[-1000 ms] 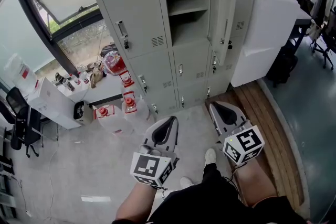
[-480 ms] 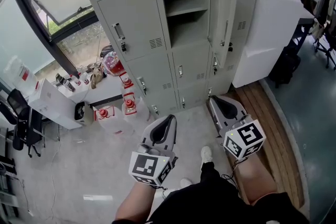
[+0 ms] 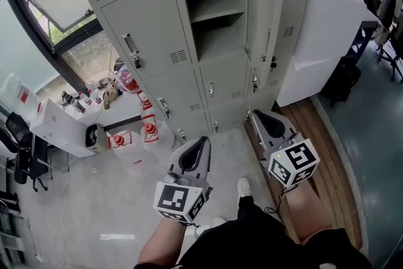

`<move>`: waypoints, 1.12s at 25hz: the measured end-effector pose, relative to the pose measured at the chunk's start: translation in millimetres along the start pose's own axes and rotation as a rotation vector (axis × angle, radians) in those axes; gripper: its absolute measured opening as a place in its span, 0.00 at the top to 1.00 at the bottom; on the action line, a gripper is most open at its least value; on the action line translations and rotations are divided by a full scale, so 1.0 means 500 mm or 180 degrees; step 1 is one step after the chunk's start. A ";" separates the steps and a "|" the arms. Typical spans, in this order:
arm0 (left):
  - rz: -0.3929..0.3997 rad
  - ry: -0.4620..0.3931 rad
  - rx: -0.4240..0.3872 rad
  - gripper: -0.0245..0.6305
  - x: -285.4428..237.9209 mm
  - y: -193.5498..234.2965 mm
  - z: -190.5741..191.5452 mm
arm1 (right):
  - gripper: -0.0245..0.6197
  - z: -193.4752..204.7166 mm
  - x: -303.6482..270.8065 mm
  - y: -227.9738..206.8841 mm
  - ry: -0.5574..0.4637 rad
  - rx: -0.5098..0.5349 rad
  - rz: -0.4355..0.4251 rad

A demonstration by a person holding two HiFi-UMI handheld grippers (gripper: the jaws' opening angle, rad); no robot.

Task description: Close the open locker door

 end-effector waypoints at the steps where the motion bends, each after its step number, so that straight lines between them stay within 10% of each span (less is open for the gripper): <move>1: 0.0004 0.0001 0.0005 0.93 -0.011 0.001 0.000 | 0.88 0.000 -0.006 -0.011 0.0002 -0.0004 0.0008; 28: 0.0127 0.0074 0.0031 0.93 -0.289 0.056 0.004 | 0.88 -0.020 -0.144 -0.321 -0.0074 -0.0099 0.0487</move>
Point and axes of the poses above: the fingertips, and each gripper's own axes: x backward along the fingers, y to its left, z out of its underside, the point moved 1 cm from there along x, backward along the fingers, and after that the axes turned 1 degree about -x, right-handed, at the moved point
